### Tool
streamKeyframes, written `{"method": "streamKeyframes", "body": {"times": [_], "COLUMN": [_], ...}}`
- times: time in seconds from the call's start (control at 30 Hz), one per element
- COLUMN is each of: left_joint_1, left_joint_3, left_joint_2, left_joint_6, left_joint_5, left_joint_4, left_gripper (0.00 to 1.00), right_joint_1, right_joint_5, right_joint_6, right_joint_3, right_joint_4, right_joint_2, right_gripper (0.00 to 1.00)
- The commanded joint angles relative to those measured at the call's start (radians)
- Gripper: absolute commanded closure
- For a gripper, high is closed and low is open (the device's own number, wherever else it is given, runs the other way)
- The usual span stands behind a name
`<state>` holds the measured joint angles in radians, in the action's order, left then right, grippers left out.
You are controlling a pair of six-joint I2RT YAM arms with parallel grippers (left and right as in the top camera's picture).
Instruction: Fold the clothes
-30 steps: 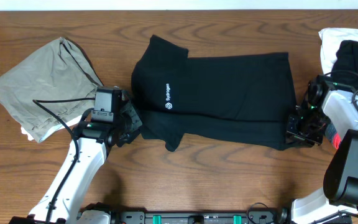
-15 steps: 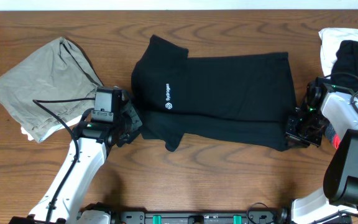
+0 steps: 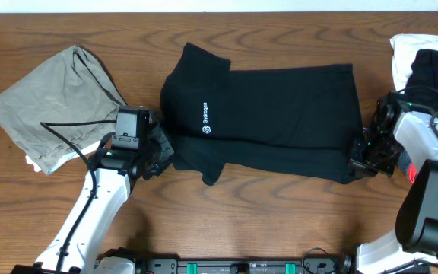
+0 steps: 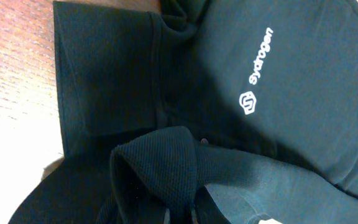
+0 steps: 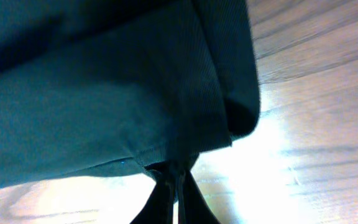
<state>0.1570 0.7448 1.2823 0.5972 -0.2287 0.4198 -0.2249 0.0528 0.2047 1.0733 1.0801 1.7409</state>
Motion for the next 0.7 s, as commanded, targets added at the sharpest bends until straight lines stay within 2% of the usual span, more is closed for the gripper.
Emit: {"method": "streamKeyframes", "body": {"times": [0.0, 0.23, 0.67], "left_joint_1": [-0.008, -0.01, -0.01], "left_joint_3": [0.024, 0.025, 0.024], "left_joint_2": [-0.033, -0.114, -0.087], "left_joint_6": [-0.02, -0.027, -0.027], "left_joint_5": [0.013, 0.014, 0.112], "left_joint_4": [-0.003, -0.08, -0.193], "left_gripper": [0.94, 0.94, 0.94], "right_joint_1": [-0.01, -0.01, -0.011], "right_joint_5": [0.004, -0.004, -0.042], "right_joint_6": [0.004, 0.011, 0.05], "right_joint_3": [0.06, 0.106, 0.106], "right_joint_4": [0.01, -0.021, -0.175], "right_joint_2": [-0.091, -0.21, -0.209], "right_gripper": [0.99, 0.99, 0.99]}}
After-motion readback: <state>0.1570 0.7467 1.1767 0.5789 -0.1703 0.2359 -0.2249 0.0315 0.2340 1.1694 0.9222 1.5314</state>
